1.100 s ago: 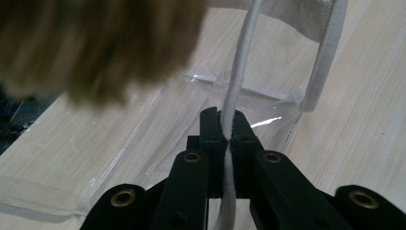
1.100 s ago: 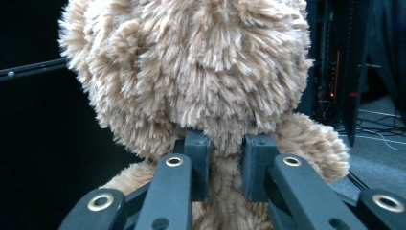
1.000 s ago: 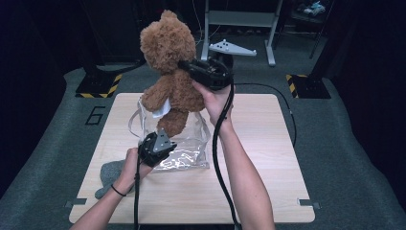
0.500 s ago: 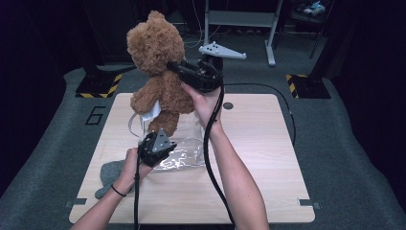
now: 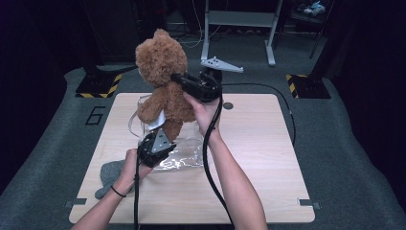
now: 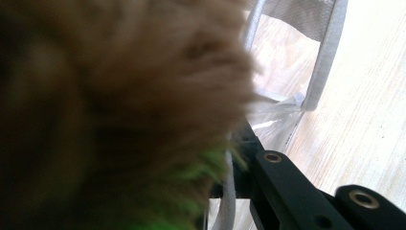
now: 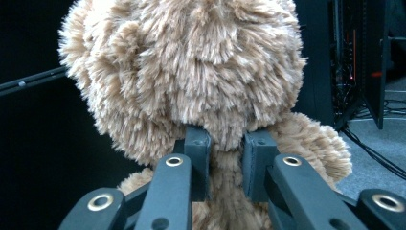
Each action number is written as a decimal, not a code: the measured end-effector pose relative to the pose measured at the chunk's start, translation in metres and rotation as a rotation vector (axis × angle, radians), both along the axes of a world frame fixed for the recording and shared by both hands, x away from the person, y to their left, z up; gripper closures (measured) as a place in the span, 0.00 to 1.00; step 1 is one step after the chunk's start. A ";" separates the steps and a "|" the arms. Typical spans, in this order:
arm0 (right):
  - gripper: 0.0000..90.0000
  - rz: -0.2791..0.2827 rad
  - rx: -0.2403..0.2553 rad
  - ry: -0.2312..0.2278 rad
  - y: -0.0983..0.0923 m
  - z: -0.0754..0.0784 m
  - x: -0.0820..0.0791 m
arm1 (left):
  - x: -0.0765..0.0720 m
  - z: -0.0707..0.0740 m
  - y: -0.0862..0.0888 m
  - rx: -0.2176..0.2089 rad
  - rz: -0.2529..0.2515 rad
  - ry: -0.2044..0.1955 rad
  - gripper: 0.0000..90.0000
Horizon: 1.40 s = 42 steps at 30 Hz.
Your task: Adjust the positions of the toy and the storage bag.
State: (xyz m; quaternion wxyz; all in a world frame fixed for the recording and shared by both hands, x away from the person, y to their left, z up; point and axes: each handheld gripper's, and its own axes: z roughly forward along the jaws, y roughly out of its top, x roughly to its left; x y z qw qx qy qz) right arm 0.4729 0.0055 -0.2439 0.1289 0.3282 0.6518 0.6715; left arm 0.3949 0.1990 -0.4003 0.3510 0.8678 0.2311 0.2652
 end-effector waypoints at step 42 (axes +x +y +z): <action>0.85 -0.203 -0.194 0.094 -0.009 -0.074 0.010 | 0.001 0.000 0.007 -0.064 0.021 0.036 0.93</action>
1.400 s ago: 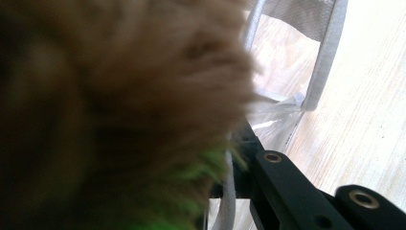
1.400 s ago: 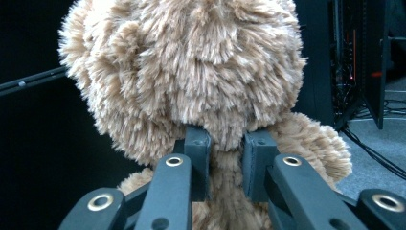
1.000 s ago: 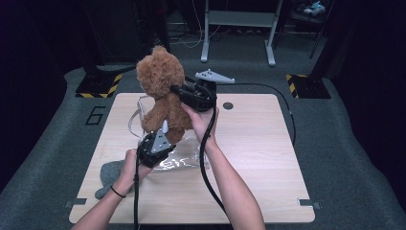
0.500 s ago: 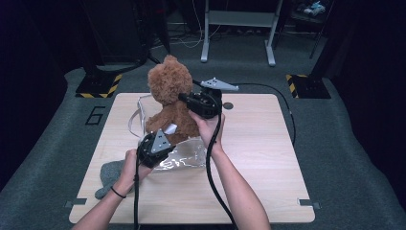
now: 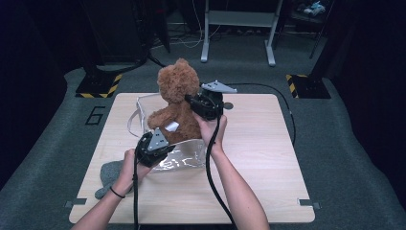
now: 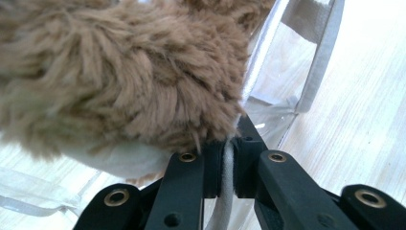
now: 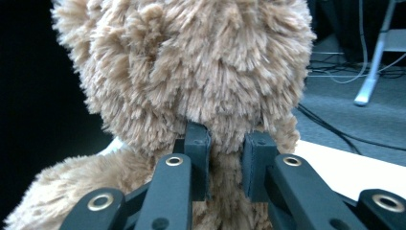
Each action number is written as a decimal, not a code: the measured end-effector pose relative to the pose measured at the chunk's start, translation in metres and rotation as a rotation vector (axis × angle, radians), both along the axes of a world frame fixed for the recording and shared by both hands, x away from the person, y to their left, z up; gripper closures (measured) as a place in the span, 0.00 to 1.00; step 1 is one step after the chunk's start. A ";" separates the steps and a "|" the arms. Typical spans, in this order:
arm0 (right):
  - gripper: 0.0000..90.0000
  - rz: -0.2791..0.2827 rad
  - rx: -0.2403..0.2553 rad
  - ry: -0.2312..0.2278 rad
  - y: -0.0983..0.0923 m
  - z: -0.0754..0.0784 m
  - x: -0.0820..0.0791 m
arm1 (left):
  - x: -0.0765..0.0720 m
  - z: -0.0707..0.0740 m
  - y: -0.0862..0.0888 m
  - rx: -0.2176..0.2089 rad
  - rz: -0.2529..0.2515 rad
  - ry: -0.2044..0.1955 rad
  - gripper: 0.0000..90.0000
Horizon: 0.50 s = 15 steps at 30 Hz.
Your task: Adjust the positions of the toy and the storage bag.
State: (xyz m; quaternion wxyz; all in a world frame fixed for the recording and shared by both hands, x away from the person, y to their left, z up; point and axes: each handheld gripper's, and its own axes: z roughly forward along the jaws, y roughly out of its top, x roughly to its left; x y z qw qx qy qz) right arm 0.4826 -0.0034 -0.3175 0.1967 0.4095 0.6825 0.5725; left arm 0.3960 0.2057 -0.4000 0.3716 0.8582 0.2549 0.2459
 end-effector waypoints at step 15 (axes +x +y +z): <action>0.85 0.007 -0.082 -0.002 -0.002 -0.008 -0.011 | 0.000 0.001 0.003 -0.031 0.031 0.018 0.89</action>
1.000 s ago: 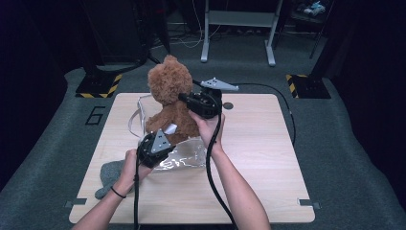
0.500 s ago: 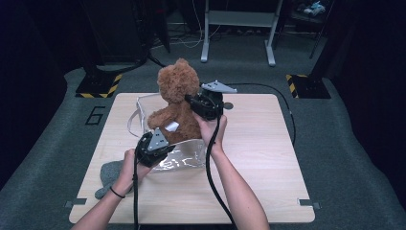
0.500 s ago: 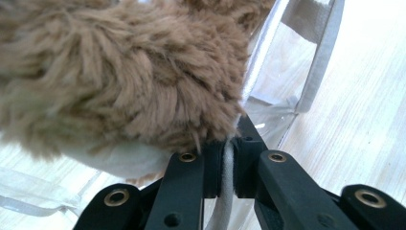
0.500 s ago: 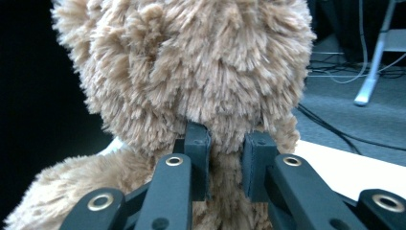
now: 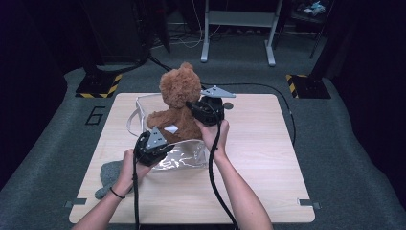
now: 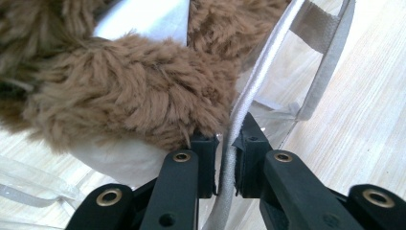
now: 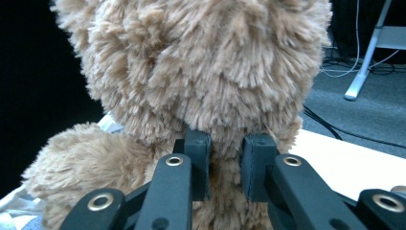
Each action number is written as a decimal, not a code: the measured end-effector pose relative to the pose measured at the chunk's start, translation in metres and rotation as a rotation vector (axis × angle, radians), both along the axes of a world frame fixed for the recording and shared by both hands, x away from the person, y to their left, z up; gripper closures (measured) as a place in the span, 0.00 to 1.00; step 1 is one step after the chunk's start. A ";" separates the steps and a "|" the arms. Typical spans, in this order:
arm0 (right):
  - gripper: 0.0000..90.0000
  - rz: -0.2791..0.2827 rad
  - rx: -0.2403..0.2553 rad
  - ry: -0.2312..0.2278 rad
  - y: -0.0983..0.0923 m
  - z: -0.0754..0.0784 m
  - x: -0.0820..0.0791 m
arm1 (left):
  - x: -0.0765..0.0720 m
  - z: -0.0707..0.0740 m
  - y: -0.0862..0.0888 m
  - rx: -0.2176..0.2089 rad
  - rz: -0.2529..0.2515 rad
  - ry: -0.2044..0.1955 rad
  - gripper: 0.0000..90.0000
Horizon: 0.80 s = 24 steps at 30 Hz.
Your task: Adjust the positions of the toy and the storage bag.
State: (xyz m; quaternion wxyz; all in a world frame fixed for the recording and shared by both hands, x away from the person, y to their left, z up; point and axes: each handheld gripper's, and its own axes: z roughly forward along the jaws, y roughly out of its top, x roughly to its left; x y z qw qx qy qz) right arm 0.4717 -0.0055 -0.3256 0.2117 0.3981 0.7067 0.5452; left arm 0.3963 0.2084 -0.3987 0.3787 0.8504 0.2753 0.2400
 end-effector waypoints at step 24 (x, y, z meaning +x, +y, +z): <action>0.85 0.037 -0.084 -0.011 -0.004 -0.005 -0.017 | -0.002 0.013 0.007 0.007 0.042 -0.032 0.62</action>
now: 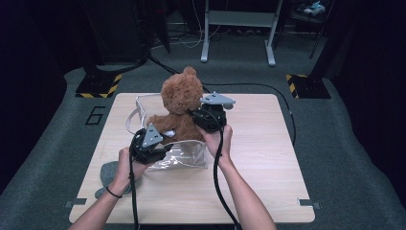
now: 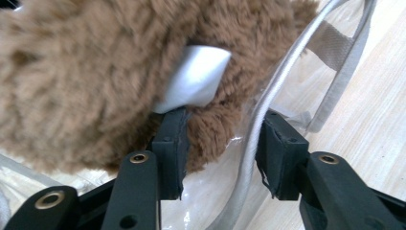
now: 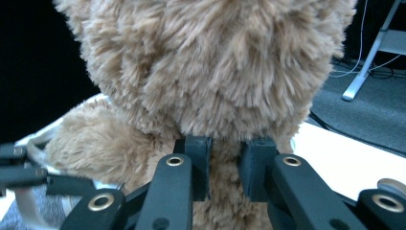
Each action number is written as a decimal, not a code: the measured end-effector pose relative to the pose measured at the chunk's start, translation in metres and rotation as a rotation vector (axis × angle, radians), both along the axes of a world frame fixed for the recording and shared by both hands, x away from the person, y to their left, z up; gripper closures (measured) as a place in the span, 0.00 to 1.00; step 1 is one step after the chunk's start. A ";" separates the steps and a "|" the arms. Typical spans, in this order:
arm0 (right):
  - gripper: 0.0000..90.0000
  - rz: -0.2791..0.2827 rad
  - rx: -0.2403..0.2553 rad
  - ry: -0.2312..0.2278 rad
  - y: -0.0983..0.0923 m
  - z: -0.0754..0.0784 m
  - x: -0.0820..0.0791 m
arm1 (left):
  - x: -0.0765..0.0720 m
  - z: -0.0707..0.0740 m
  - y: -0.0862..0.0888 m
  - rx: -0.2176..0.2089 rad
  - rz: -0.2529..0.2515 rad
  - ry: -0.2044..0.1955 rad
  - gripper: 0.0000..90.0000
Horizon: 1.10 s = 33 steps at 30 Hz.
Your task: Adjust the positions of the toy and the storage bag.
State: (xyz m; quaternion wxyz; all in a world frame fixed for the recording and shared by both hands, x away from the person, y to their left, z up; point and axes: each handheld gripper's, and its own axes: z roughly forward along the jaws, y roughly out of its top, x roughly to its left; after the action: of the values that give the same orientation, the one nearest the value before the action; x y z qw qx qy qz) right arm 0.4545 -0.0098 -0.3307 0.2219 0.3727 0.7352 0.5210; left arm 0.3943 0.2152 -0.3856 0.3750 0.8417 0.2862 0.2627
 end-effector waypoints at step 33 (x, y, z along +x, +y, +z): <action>0.88 0.062 -0.027 0.034 0.005 -0.019 -0.011 | 0.004 0.001 0.003 -0.002 0.014 0.008 0.58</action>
State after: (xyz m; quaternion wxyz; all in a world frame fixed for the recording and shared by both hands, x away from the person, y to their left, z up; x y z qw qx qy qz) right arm 0.4436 -0.0049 -0.3502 0.1981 0.3556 0.7571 0.5110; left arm 0.3978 0.2177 -0.3843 0.3727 0.8403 0.2940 0.2618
